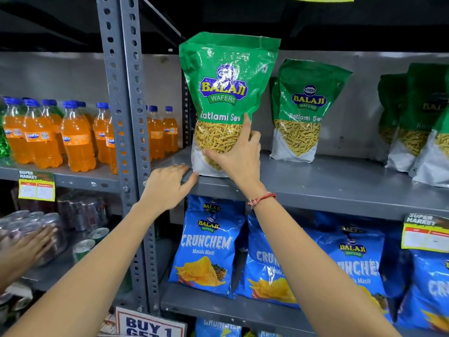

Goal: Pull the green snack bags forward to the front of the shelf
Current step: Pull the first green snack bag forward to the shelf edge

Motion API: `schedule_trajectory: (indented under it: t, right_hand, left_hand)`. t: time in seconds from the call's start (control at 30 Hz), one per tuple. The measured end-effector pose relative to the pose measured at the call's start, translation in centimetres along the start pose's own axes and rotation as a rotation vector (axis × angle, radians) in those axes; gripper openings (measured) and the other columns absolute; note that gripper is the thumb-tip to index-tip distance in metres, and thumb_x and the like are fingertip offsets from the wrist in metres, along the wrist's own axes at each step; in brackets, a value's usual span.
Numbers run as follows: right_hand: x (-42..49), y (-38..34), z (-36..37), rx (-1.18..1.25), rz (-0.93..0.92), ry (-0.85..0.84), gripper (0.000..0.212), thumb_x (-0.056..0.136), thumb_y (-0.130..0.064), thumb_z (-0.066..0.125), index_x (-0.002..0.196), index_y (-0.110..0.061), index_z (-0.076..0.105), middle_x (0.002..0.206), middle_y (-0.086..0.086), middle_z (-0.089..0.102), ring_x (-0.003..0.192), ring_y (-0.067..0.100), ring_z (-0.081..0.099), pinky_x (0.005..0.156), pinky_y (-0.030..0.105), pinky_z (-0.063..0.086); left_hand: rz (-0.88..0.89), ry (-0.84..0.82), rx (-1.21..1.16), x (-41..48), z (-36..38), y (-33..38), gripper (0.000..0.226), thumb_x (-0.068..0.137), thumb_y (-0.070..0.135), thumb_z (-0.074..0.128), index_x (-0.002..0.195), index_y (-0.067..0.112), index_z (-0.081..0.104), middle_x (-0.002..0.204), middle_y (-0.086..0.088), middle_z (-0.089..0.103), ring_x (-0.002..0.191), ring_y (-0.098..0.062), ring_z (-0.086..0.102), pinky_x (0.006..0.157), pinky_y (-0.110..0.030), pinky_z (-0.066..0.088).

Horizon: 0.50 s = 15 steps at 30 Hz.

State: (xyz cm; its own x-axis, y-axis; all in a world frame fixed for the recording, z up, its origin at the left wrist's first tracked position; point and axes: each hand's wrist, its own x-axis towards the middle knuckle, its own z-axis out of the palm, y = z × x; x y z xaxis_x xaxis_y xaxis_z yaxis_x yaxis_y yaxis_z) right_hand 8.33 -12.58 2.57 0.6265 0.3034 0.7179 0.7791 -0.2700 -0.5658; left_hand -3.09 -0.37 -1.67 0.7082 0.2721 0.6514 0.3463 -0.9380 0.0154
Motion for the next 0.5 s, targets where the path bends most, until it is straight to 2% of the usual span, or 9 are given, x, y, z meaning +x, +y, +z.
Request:
schedule_trajectory:
  t: [0.27,0.5]
  right_hand:
    - [-1.1,-0.7,-0.8,-0.014,-0.014,0.006,0.117,0.063,-0.056,0.078,0.15,-0.023,0.007,0.127,0.013,0.035,0.117,0.036,0.041,0.09,0.045,0.043]
    - [-1.4,-0.5,-0.9,-0.029,-0.036,0.002,0.117,0.065,-0.062,0.073,0.151,-0.023,0.004,0.131,0.014,0.035,0.117,0.037,0.042,0.091,0.047,0.043]
  left_hand:
    - [0.021,0.025,-0.046,-0.4,-0.3,0.1,0.078,0.08,0.061,0.01,0.095,0.007,0.064,0.094,-0.013,0.071,0.085,-0.032,0.064,0.072,-0.043,0.05]
    - [0.002,0.045,-0.065,-0.5,0.1,-0.1,0.075,0.083,0.061,0.017,0.104,0.006,0.064,0.1,-0.016,0.072,0.089,-0.035,0.065,0.074,-0.045,0.051]
